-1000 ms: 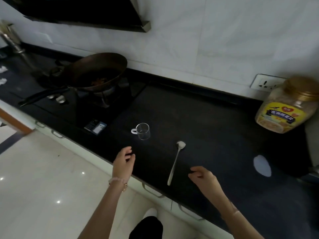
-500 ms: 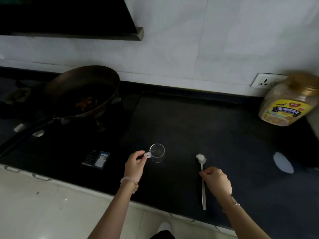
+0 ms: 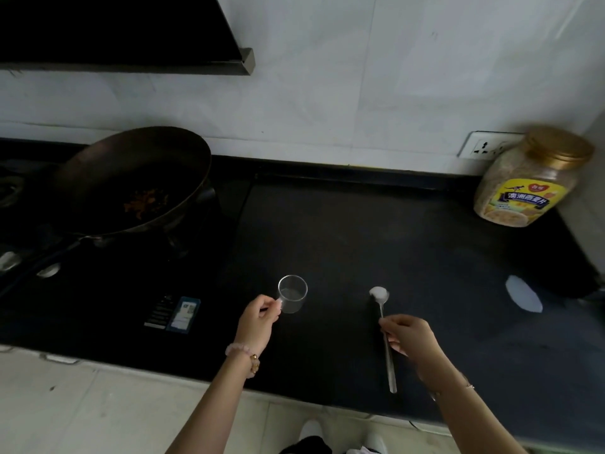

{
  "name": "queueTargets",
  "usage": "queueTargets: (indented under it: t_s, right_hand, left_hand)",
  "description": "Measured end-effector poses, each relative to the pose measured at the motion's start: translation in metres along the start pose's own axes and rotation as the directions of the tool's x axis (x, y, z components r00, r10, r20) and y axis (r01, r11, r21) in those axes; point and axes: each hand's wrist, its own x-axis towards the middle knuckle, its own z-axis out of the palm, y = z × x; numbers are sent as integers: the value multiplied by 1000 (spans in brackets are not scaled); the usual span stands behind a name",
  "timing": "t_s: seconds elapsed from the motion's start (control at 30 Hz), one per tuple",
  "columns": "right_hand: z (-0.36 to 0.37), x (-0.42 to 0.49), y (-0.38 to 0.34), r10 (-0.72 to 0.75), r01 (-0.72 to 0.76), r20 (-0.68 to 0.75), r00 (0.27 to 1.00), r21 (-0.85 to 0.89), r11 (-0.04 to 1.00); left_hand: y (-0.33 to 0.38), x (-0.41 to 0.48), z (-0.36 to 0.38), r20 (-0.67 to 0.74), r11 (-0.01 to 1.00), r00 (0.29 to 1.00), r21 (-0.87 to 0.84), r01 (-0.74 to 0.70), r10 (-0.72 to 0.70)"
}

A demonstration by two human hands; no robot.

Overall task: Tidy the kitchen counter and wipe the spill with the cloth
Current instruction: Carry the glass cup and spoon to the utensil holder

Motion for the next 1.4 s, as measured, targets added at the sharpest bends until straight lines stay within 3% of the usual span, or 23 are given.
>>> queueTargets:
  t_s: [0.27,0.53,0.77,0.97,1.2,1.4]
  right_hand:
    - [-15,-7,-8,-14,0,99,995,143,990]
    - [-10,-11,-25,-130,137,267,955,-7,991]
    - [36,-24,-26,-157,293,514,844,-195,936]
    - [87,-55,-14,-85,360,673,735,-280,890]
    - [163,-99,-7,-51,450,788,613,-296,843]
    - [248,-151,4,-27,460,841,540,-268,847]
  left_hand:
    - [8,-31,-6,-42,932,998,-362,27,-45]
    - [-6,-98,-11,-282,859,953,-510,-50,-113]
    - [-37,-183,-9,-500,702,826,-685,-194,-260]
    - [-71,-250,-19,-629,629,654,-721,-289,-421]
    - [-109,-302,-55,-697,579,490,-713,-396,-523]
    - [-142,-328,-122,-705,536,431,-709,-459,-563]
